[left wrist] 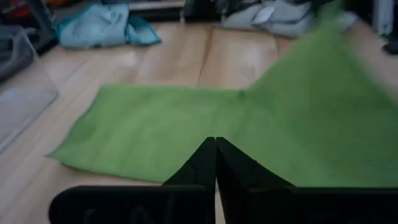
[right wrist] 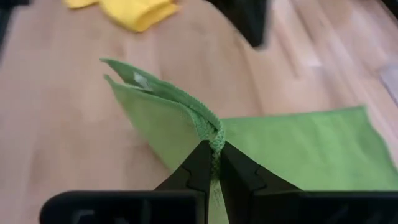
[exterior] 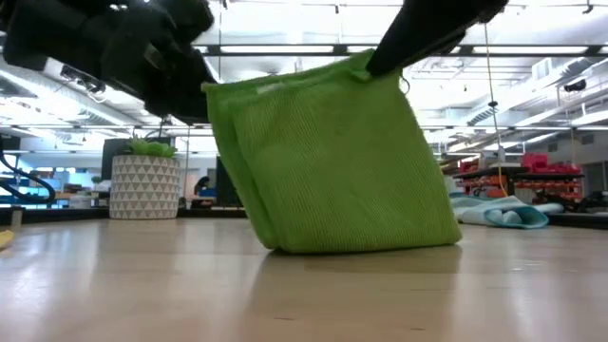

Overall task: Fold microfiber towels
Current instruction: Fold the green microfiber cloth

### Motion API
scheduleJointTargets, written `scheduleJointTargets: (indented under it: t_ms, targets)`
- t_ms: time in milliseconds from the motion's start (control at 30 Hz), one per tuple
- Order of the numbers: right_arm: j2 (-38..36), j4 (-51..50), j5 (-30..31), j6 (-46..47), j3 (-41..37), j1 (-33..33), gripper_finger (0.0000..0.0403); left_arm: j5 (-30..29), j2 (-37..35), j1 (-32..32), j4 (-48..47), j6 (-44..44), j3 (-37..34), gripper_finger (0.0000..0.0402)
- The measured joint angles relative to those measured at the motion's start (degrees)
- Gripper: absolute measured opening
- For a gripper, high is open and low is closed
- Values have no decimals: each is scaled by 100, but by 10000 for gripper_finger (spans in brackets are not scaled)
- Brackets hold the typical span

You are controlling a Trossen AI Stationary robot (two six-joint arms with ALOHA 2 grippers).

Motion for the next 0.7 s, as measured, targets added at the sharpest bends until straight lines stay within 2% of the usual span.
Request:
scheduleJointTargets:
  t_ms: [167,333,467,533,700]
  targets:
    - [-214,-557,-2,383,0,-545,35,-483,-598,67,-6,-137,-586,6]
    - [-285,-783,-27,498,-3,-1111,35,-558,-1093,313,43,-665,-1200,12]
    - [-285,-759,-107,522,-256,-1554,35,-624,-1175,502,485,-943,-1551,5]
    - [-304,-715,-124,569,-453,-1742,35,-625,-1176,610,556,-809,-1606,6]
    - [-430,-34,-216,615,-981,-2091,35,-625,-1179,834,473,-726,-1623,15]
